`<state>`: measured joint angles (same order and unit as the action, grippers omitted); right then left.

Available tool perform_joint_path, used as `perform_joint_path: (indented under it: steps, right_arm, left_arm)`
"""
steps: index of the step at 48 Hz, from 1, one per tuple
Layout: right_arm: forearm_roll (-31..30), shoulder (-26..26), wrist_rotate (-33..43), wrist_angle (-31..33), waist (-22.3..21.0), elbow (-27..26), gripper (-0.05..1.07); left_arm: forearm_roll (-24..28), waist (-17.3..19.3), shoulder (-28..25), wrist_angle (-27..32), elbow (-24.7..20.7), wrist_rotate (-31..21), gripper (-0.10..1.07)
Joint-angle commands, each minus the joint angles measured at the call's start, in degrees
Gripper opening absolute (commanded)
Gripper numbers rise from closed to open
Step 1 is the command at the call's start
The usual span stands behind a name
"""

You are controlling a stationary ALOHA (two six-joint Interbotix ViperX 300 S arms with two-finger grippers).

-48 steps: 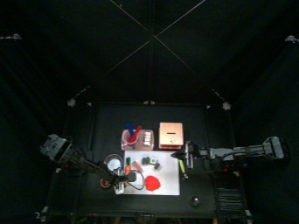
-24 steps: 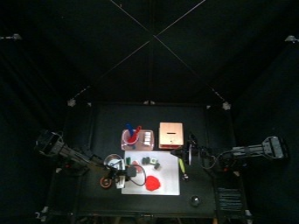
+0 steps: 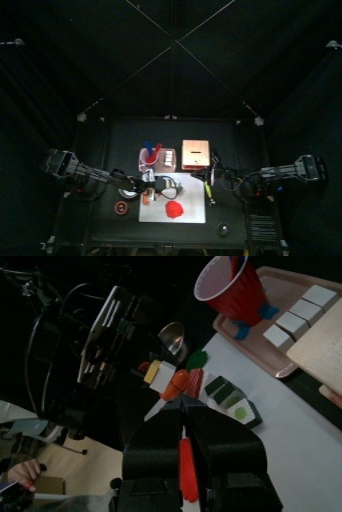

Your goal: Unwrap sushi

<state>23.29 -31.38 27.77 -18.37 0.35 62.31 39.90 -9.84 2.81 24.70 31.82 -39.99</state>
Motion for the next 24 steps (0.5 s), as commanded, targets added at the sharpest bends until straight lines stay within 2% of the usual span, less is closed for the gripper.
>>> perform_joint_path:
  steps: [1,8,20,24]
  right_arm:
    - [0.18,0.97,0.09,-0.88,0.26,-4.57,0.07]
    - [2.81,2.46,1.05,-1.05,0.35,-4.92,0.21]
    - [7.38,2.72,4.04,-1.85,0.35,-5.01,0.61]
    - [8.00,2.81,4.13,-1.85,0.35,-5.19,0.71]
  left_arm:
    - [1.76,1.49,-1.67,-2.11,-3.16,-0.18,0.66]
    - [2.81,2.64,-4.04,-2.29,-6.24,-0.26,0.65]
    - [6.77,3.78,-6.86,0.88,-11.87,-0.18,0.65]
    - [8.26,3.69,-7.82,2.37,-13.27,-0.18,0.65]
